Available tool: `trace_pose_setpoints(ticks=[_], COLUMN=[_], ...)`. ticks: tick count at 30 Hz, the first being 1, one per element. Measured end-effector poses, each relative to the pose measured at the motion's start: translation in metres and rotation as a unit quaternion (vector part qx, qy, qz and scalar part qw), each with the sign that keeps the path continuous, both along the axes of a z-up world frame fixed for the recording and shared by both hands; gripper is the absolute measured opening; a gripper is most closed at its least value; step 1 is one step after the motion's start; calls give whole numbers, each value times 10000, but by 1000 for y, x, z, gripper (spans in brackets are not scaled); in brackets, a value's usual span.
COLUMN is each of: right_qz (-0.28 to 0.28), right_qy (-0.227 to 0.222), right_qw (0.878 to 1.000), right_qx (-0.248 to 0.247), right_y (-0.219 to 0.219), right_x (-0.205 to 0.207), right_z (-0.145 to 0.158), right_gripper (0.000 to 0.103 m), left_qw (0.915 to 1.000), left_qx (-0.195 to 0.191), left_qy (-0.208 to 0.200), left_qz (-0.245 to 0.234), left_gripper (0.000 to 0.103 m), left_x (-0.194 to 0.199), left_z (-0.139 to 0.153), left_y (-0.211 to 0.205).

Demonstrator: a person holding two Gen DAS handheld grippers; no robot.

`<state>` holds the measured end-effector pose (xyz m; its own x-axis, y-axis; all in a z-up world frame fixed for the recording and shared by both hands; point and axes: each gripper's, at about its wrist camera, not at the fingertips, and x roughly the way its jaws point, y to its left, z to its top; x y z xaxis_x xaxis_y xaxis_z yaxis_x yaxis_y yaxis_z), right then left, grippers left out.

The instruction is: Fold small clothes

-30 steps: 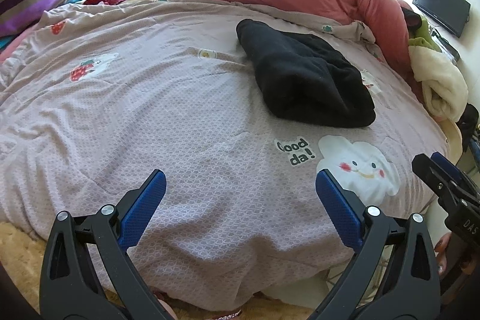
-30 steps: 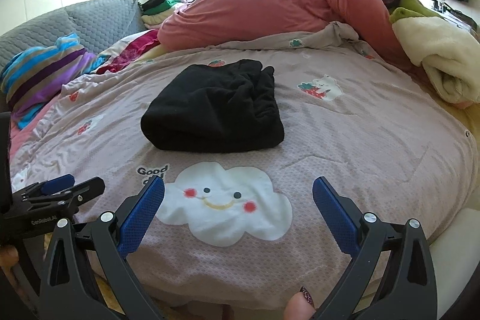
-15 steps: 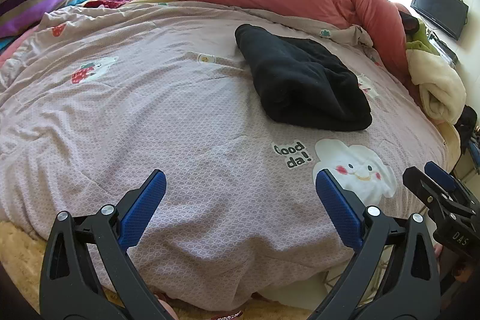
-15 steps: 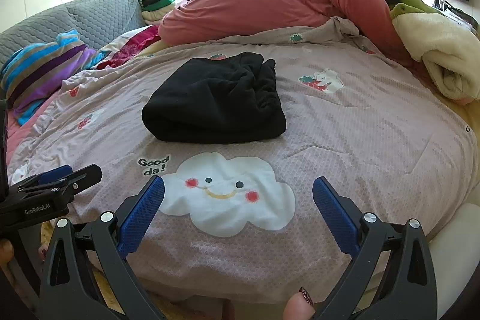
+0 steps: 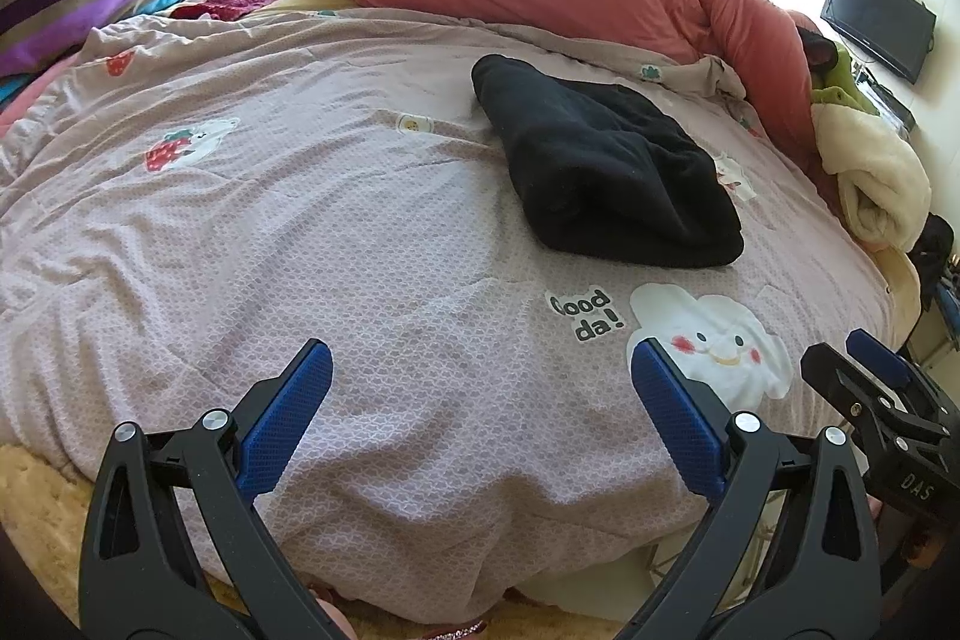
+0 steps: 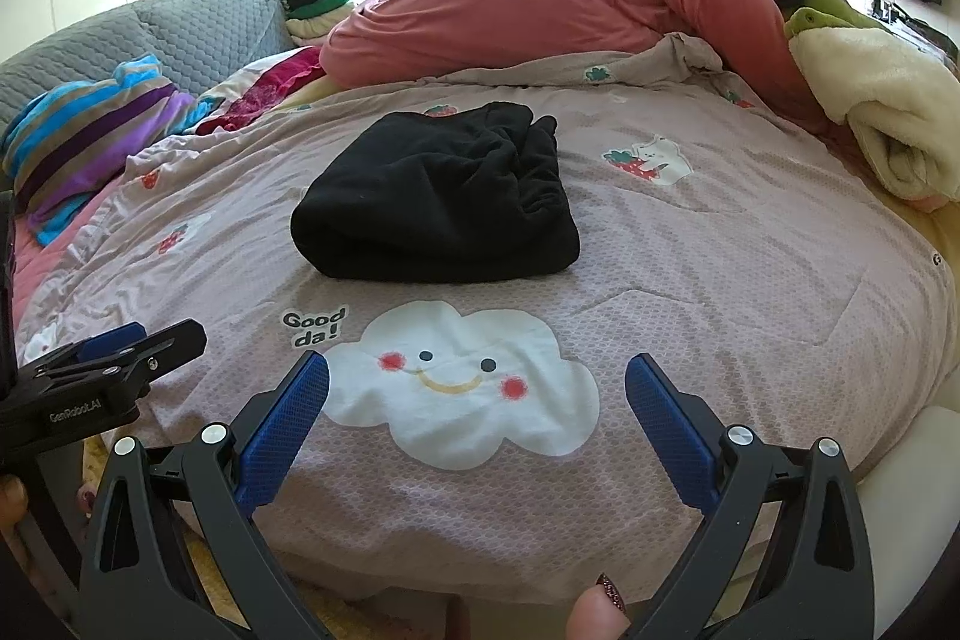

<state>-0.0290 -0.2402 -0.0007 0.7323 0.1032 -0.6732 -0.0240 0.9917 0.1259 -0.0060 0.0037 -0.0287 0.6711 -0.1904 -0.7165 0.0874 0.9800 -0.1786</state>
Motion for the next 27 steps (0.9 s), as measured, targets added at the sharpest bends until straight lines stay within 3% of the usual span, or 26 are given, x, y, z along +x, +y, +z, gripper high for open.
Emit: trace_pose_setpoints(ticks=[27], right_qz=[65], right_qy=[87], right_qw=[9999], right_qx=[52], right_y=[4], right_x=[-2], right_z=[-3], right_gripper=[98], left_qw=[10000], left_qx=[14], left_qy=[-32], left_qz=[57], left_gripper=[94], left_x=[-1], left_z=[3], left_y=[2])
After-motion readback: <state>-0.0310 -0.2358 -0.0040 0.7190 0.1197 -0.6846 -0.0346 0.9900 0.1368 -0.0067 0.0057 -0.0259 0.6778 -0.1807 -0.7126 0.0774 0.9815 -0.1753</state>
